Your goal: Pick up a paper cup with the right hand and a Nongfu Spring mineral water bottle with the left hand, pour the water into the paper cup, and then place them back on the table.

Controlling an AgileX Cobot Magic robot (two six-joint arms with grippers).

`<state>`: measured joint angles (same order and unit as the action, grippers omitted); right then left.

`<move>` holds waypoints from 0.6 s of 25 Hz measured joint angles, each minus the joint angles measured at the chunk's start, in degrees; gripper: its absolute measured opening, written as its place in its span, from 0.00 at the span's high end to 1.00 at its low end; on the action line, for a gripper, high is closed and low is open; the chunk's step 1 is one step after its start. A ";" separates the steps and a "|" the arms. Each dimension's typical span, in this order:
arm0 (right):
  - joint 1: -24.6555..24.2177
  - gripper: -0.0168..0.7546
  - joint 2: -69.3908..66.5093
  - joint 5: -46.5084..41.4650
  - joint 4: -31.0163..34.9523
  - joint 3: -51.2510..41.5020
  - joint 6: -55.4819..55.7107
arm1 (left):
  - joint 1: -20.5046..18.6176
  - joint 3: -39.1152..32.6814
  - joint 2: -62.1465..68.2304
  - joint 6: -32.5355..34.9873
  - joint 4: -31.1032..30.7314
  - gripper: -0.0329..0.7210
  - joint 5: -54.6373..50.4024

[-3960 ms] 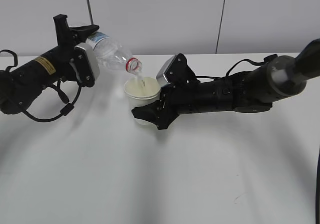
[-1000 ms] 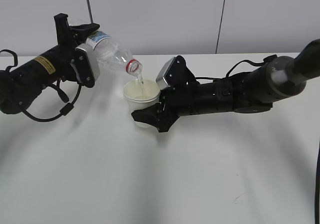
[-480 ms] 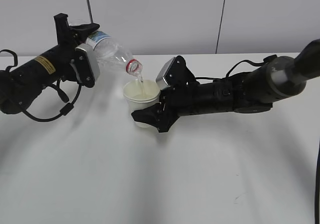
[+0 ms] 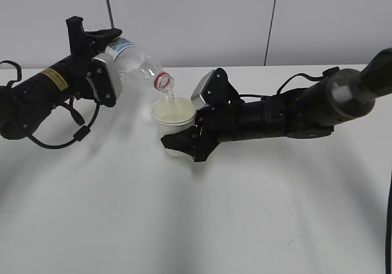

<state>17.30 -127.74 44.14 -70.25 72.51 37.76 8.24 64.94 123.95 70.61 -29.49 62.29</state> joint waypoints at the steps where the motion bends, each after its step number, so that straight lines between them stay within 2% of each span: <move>1: 0.00 0.30 0.00 0.00 0.13 0.00 0.00 | 0.00 0.00 0.00 -0.06 0.05 0.46 -0.05; 15: 0.00 0.30 0.00 0.00 4.04 0.00 -1.72 | 1.15 0.30 1.67 -13.64 2.57 0.46 -2.10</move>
<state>17.30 -127.74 44.14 -66.21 72.51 36.04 9.38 65.25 125.62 56.97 -26.92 60.19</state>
